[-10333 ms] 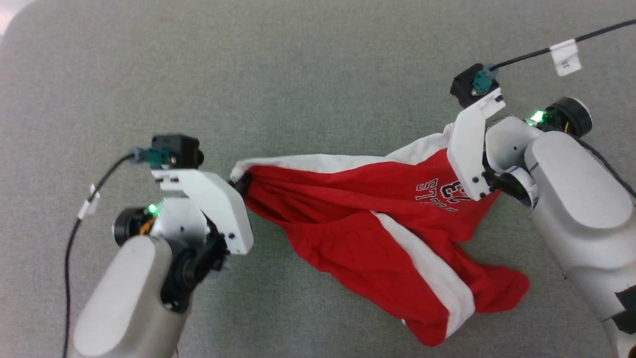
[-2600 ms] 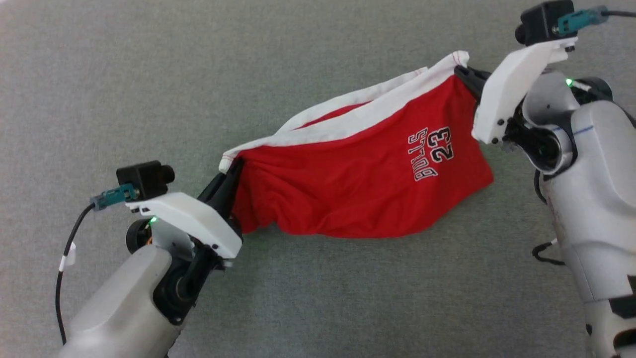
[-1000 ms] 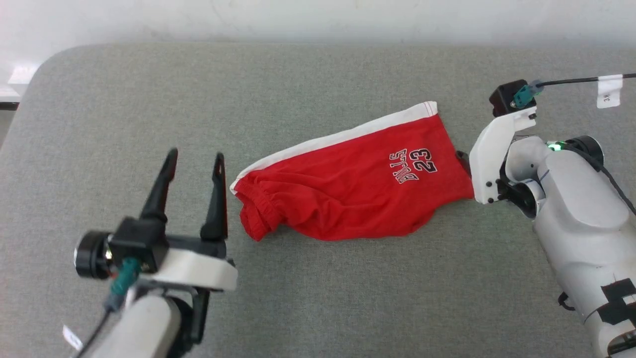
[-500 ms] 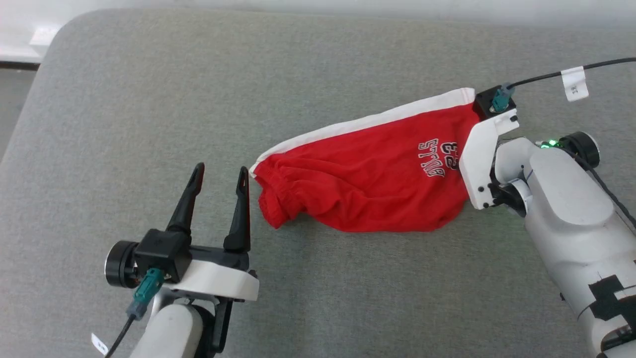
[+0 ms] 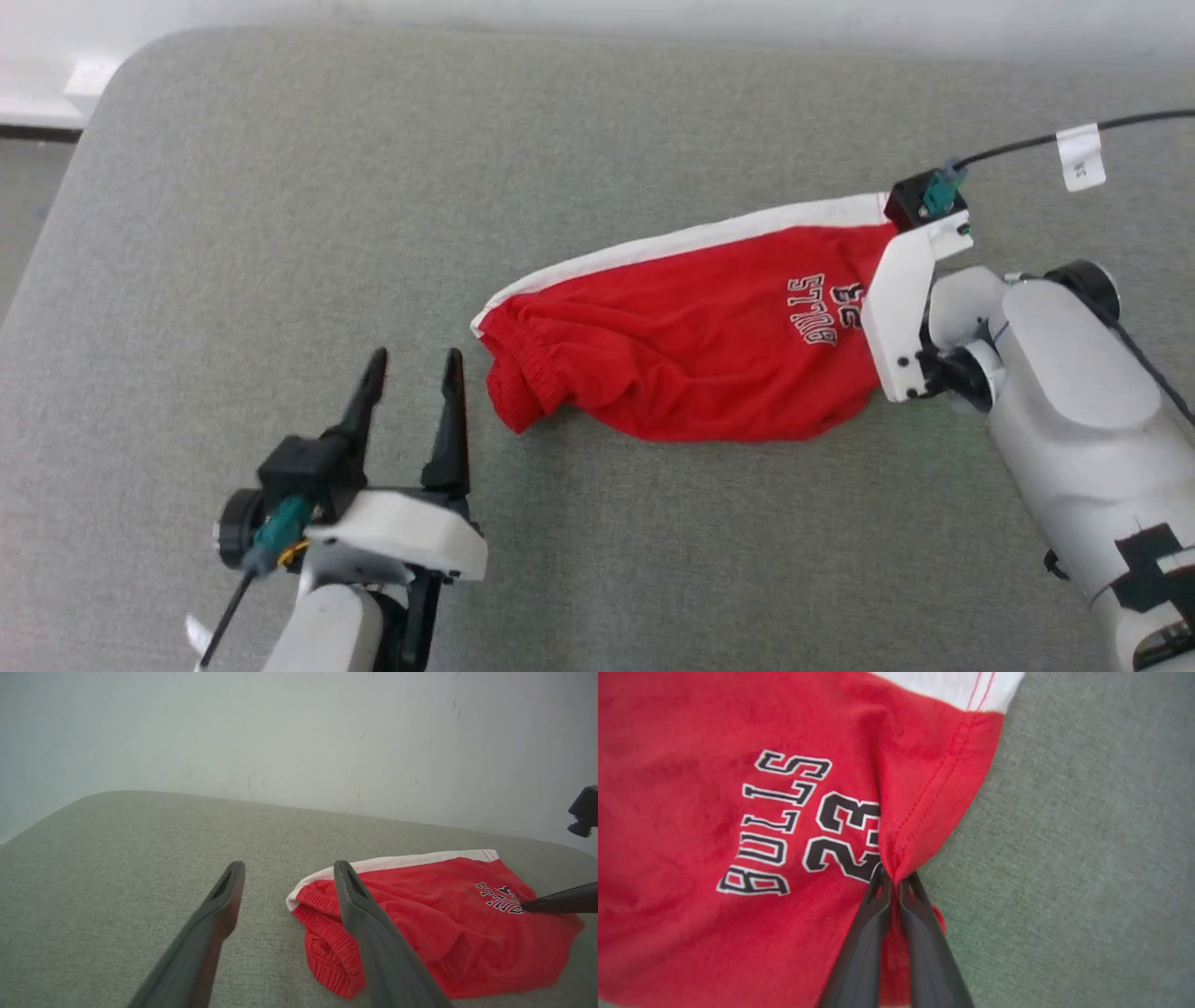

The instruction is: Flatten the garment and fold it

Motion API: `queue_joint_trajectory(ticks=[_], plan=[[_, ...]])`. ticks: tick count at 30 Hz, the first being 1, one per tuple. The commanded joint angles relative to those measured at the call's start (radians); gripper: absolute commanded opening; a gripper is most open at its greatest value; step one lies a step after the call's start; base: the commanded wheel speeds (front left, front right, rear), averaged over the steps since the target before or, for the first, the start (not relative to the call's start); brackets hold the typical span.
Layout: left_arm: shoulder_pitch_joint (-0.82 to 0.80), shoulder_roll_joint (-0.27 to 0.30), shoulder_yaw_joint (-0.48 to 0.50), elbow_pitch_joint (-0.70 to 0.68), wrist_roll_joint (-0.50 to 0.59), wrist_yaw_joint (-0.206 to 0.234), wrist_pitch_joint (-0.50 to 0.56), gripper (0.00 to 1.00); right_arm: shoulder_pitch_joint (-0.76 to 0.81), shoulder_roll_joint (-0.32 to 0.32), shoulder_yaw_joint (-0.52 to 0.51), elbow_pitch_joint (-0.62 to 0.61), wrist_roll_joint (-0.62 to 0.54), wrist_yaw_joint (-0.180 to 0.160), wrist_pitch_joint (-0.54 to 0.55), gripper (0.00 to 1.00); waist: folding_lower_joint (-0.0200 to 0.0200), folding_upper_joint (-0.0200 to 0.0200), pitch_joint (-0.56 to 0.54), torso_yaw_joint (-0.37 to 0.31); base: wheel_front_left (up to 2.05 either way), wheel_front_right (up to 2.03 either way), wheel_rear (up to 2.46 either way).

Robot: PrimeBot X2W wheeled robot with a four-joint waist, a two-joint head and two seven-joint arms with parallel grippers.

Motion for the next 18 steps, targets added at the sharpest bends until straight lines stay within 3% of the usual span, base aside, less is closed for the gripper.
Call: queue_joint_trajectory(ticks=[1,10,14,18], plan=[[-0.009,-0.015,0.005,0.001,-0.029,0.001,0.075,1.00,0.035,-0.011,0.010,-0.006,0.007,-0.002,-0.003,0.00,-0.0001,0.0000,-0.024,-0.019,0.00,0.00,0.00],[-0.155,-0.044,-0.068,-0.047,-0.084,0.111,0.663,1.00,0.062,-0.030,0.045,-0.076,0.036,-0.002,0.011,0.00,-0.0001,0.0000,-0.025,-0.035,0.00,0.00,0.00],[-0.218,-0.012,-0.094,0.020,-0.042,0.147,0.814,1.00,0.060,-0.029,0.060,-0.106,0.043,-0.002,0.020,0.00,-0.0001,0.0000,-0.006,-0.048,0.00,0.00,0.00],[-0.237,0.003,-0.101,0.100,-0.036,0.163,0.895,1.00,0.057,-0.029,0.078,-0.133,0.053,-0.002,0.026,0.00,-0.0001,0.0000,0.008,-0.063,0.00,0.00,0.00]])
